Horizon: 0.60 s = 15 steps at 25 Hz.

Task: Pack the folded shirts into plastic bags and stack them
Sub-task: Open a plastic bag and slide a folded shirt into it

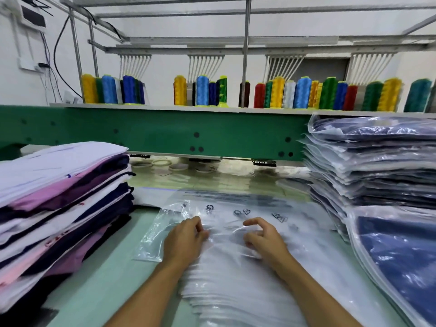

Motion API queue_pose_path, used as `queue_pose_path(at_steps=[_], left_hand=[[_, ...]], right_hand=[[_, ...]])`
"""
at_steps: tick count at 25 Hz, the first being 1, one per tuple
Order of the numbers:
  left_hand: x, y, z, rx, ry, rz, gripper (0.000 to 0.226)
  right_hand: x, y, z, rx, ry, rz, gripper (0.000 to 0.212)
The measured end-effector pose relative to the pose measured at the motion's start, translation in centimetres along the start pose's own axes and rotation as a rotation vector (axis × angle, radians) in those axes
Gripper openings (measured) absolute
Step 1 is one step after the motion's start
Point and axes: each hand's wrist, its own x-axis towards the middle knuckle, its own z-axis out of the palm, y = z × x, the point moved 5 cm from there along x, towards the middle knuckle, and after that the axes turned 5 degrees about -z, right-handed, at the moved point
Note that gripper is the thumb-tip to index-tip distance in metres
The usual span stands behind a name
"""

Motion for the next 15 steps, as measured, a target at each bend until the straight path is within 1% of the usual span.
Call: queue_pose_path(at_steps=[2, 3, 4, 5, 7, 9, 10, 13, 15], left_hand=[[-0.1, 0.1, -0.8, 0.032, 0.071, 0.005, 0.021], [-0.1, 0.5, -1.3, -0.002, 0.094, 0.04, 0.018], [-0.2, 1.2, -1.6, -0.086, 0.091, 0.107, 0.015], [-0.5, 2.3, -1.8, -0.193, 0.061, 0.204, 0.014], [-2.0, 5.4, -1.8, -0.314, -0.048, 0.435, 0.023], [-3.8, 8.0, -1.1, -0.313, -0.123, 0.618, 0.032], [-4.4, 9.0, -0.6, -0.294, -0.123, 0.681, 0.031], [-5.1, 10.1, -0.4, -0.219, 0.014, 0.791, 0.015], [-5.2, 10.1, -0.6, -0.163, 0.106, 0.824, 0.009]], right_hand=[[-0.2, -0.6, 0.2, 0.178, -0.03, -0.024, 0.028], [-0.3, -0.9, 0.3, 0.233, -0.026, -0.024, 0.028], [-0.4, -0.9, 0.3, 0.279, -0.009, -0.014, 0.028], [-0.4, -0.9, 0.3, 0.318, 0.022, 0.006, 0.027], [-0.4, -0.7, 0.2, 0.383, 0.084, 0.043, 0.022], [-0.5, -0.6, 0.2, 0.429, 0.123, 0.071, 0.019], [-0.5, -0.5, 0.3, 0.44, 0.131, 0.081, 0.018], [-0.6, -0.5, 0.6, 0.459, 0.111, 0.079, 0.017], [-0.7, -0.6, 0.9, 0.471, 0.095, 0.083, 0.017]])
